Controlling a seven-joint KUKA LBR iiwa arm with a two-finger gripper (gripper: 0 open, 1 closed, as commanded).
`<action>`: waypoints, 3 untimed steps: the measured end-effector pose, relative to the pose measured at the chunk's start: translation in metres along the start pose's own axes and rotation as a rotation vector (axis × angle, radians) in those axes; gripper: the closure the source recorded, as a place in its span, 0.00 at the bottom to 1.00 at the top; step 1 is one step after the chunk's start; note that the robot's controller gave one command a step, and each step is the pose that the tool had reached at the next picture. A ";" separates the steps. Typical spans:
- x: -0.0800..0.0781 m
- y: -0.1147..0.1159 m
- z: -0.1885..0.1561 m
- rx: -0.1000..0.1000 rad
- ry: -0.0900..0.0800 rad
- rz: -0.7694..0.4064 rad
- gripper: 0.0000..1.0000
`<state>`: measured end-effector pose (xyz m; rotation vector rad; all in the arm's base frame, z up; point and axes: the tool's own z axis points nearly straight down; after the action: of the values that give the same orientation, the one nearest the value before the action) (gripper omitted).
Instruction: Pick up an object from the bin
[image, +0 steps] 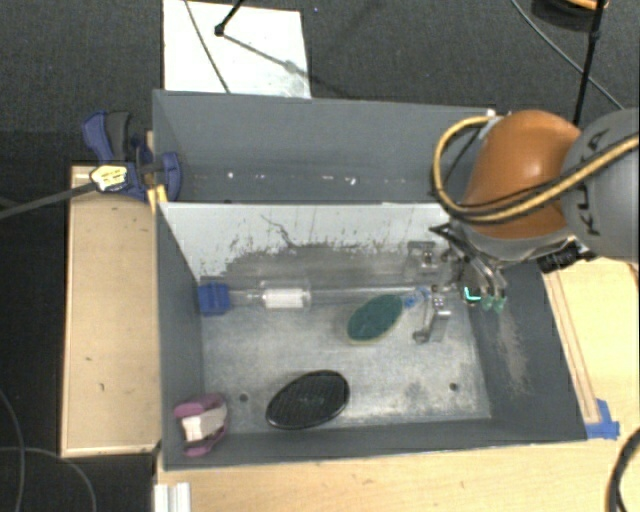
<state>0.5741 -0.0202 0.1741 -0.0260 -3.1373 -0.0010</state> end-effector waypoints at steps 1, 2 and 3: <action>-0.013 0.036 0.108 -0.001 0.000 -0.136 0.00; -0.017 0.041 0.072 0.001 -0.011 -0.377 0.00; -0.020 0.017 0.073 0.002 -0.012 -0.452 0.00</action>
Offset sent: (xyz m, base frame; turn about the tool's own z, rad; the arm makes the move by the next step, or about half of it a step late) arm 0.0140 0.0342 -0.1041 -0.1370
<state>0.5938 -0.0031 0.1007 0.6802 -3.0750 0.0015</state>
